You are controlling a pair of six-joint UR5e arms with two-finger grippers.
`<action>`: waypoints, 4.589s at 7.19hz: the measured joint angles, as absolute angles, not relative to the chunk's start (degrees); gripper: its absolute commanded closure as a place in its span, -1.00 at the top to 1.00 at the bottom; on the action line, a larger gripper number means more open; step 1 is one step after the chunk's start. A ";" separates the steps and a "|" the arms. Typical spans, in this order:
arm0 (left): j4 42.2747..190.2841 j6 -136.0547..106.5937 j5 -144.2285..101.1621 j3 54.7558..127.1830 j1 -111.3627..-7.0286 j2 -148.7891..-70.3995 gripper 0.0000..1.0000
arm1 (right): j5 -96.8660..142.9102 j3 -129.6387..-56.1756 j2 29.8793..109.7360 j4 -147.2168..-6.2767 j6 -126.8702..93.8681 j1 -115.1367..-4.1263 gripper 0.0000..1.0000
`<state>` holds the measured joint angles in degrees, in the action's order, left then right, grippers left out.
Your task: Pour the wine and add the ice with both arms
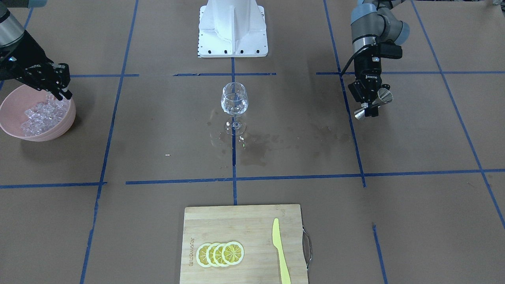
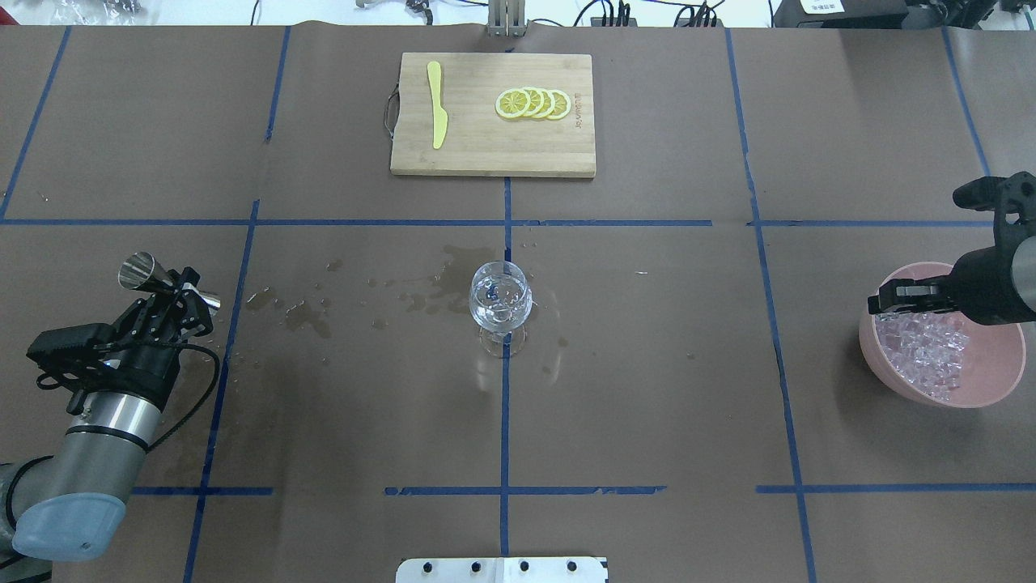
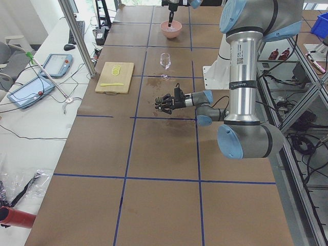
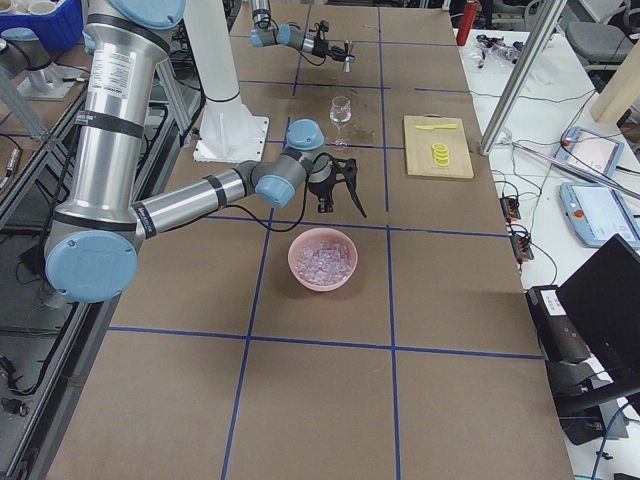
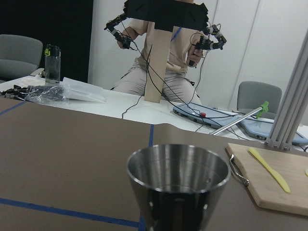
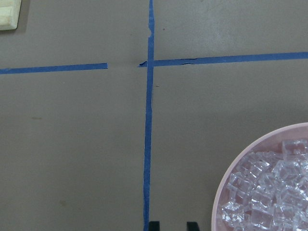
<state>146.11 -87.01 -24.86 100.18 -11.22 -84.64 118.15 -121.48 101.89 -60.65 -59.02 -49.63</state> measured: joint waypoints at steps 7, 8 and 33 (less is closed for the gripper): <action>137.70 -88.25 -21.48 98.11 -7.81 -84.92 -1.00 | 117.96 -123.42 96.56 -61.97 -66.33 -47.40 -1.00; 137.54 -88.26 -21.63 98.14 -7.48 -84.96 -1.00 | 117.97 -123.43 95.22 -62.56 -66.52 -47.40 -1.00; 137.07 -82.55 -37.17 106.61 -6.87 -78.04 1.00 | 121.40 -125.48 80.49 -63.04 -76.45 -48.33 -1.00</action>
